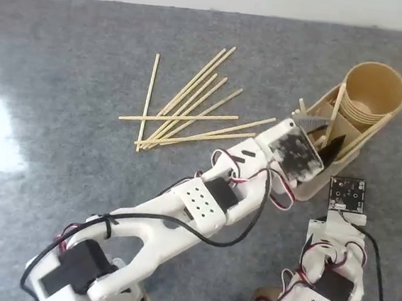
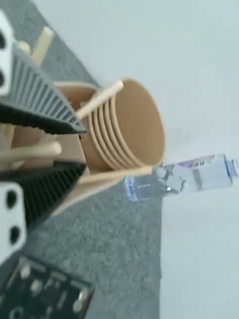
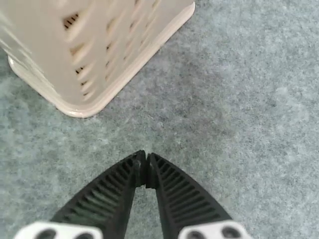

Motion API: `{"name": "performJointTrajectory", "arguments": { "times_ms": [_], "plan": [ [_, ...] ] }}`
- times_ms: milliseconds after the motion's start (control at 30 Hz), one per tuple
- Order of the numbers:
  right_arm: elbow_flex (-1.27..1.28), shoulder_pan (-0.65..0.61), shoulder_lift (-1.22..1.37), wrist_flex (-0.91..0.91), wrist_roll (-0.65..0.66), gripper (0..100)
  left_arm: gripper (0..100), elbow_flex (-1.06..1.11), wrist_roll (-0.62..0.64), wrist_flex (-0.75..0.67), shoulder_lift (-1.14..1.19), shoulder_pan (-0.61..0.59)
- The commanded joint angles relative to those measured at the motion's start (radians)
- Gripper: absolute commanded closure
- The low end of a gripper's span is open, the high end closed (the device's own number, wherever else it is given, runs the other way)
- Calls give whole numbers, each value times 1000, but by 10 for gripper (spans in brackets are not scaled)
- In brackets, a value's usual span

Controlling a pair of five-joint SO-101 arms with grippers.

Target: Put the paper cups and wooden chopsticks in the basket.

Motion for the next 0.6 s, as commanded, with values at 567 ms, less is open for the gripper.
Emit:
{"name": "performJointTrajectory", "arguments": {
  "times_ms": [567],
  "plan": [
    [18, -15, -7, -19, 12, 990, 987, 16, -40, 379, -376, 2]
  ]
}}
